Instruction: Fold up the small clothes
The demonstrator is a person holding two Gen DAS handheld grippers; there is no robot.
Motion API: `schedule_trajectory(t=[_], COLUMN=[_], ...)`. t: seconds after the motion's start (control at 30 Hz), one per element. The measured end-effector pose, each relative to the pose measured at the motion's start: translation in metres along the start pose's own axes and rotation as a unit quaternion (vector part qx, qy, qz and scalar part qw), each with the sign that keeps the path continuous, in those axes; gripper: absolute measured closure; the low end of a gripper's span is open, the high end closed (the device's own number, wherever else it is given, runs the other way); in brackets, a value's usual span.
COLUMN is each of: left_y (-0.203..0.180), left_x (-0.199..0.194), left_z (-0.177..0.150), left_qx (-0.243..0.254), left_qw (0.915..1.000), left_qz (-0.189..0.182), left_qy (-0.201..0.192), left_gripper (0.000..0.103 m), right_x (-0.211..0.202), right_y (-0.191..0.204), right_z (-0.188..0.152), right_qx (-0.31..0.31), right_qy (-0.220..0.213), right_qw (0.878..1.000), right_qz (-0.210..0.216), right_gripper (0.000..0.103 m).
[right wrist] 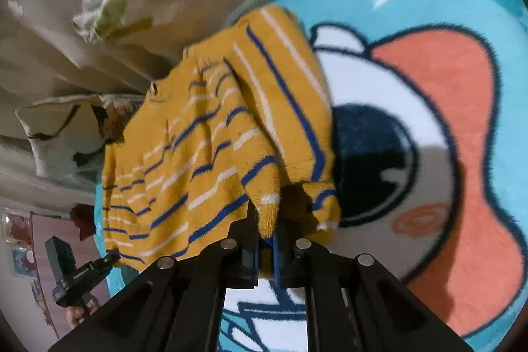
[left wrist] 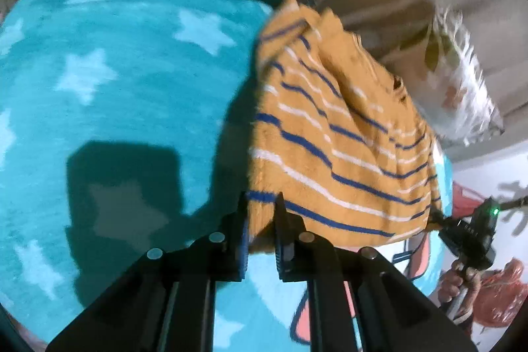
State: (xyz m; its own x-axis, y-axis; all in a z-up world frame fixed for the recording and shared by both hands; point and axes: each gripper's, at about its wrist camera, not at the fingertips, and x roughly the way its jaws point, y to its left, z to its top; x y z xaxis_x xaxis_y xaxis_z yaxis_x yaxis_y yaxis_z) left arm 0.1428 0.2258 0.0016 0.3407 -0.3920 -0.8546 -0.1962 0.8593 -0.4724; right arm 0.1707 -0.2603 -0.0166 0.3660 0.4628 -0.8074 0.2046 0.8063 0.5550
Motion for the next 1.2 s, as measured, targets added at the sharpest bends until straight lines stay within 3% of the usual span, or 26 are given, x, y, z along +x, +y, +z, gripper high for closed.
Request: schedule_trajectory(t=[0.13,0.23,0.3,0.37,0.5,0.67,0.8,0.93,1.2], left_y=[0.012,0.024,0.023,0.013,-0.023,-0.072,-0.107,-0.126,-0.143], left_x=[-0.008,-0.014,-0.021,-0.028,-0.044,-0.049,-0.049,-0.042,-0.040], left_z=[0.002,-0.002,-0.006,-0.011,-0.023,-0.042,-0.069,-0.093,-0.124], left_qx=[-0.008,-0.025,-0.026,-0.012,0.023,0.075,0.115,0.144,0.154], left_qw=[0.9992,0.9988,0.9978,0.9958,0.9891,0.9749,0.9666,0.9618,0.9586], left_qz=[0.037,0.037,0.055,0.079,0.119,0.176,0.191,0.198,0.208], left_qy=[-0.011,-0.021,-0.028,-0.046,-0.083,-0.114,-0.126,-0.122,-0.118], left_gripper=[0.094,0.092,0.081,0.061,0.044,0.038,0.032,0.032,0.032], right_x=[-0.018,-0.025,-0.036,-0.047,-0.059,-0.055,-0.050,-0.049,-0.060], right_y=[-0.023,-0.030,-0.031,-0.027,-0.008,0.023,0.045,0.057,0.043], right_z=[0.003,0.002,0.001,0.000,-0.005,-0.019,-0.036,-0.053,-0.068], right_qx=[0.020,0.025,0.029,0.022,-0.006,-0.056,-0.112,-0.152,-0.155], right_qy=[-0.001,-0.007,-0.019,-0.033,-0.056,-0.059,-0.052,-0.048,-0.044], right_qw=[1.000,0.999,0.999,0.998,0.997,0.995,0.989,0.983,0.983], right_qz=[-0.023,-0.031,-0.029,-0.042,-0.052,-0.063,-0.083,-0.096,-0.092], right_gripper=[0.095,0.092,0.087,0.081,0.066,0.063,0.061,0.054,0.053])
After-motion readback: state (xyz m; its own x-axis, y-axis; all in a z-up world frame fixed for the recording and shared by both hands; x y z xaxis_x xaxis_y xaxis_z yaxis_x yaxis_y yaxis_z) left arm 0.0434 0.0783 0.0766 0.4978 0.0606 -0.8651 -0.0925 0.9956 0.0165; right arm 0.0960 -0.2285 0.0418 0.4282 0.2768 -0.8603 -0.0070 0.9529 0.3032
